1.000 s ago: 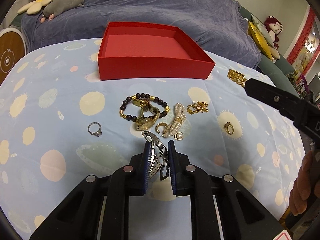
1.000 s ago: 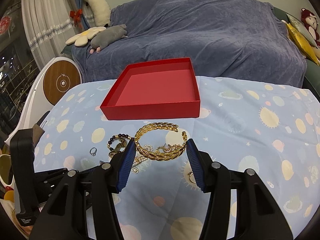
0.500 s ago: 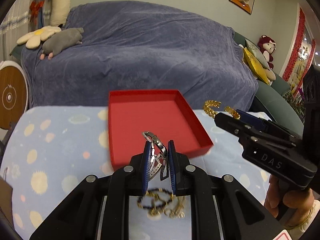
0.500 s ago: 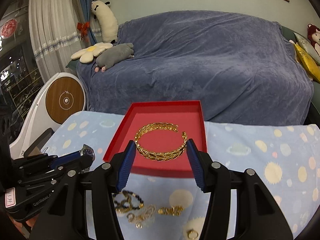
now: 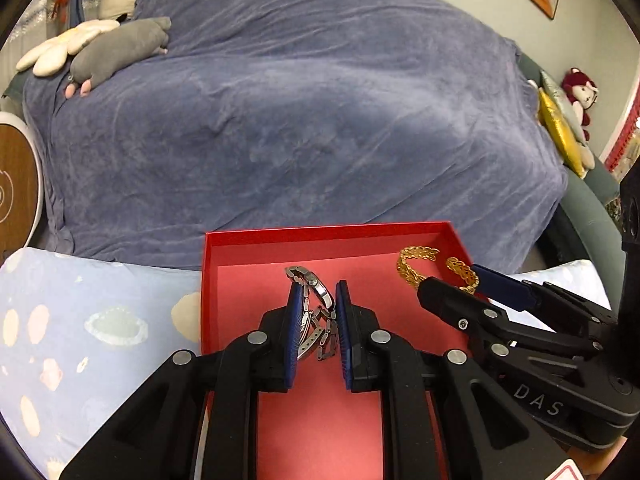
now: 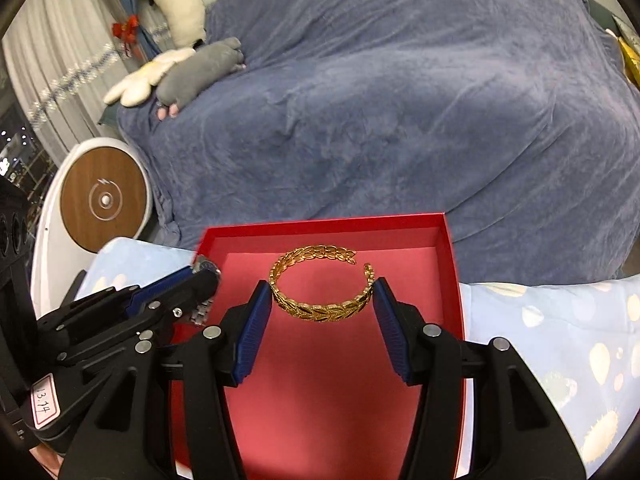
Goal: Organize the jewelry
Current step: 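Open the left gripper releasing the watch while the right gripper releases the cuff into the box, then move the left gripper to the gold watch while the right gripper moves to the pearl bracelet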
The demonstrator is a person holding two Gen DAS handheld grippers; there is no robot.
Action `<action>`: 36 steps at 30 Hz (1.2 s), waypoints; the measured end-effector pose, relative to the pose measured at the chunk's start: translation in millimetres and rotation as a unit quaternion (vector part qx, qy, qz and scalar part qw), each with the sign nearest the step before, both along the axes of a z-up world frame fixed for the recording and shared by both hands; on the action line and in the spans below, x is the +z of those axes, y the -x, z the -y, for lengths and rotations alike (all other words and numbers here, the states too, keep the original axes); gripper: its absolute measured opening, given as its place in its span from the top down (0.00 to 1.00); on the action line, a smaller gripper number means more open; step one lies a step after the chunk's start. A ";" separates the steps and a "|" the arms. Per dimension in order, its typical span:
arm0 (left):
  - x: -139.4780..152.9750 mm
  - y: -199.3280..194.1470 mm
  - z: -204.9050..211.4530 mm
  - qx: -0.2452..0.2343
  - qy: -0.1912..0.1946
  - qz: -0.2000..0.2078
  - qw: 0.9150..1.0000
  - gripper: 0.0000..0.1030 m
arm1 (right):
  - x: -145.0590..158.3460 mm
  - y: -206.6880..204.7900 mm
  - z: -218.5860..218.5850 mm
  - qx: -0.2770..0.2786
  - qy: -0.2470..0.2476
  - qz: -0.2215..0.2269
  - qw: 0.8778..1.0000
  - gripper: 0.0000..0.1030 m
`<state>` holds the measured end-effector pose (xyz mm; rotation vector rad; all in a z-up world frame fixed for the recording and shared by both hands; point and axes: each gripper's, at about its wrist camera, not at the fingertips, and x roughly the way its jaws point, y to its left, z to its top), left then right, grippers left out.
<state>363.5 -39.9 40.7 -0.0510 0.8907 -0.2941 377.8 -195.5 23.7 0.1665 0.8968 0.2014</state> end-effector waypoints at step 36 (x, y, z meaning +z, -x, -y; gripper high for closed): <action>23.3 215.6 -49.1 0.067 -0.084 0.039 0.993 0.31 | 43.5 261.9 28.7 -0.014 0.032 0.069 0.997 0.29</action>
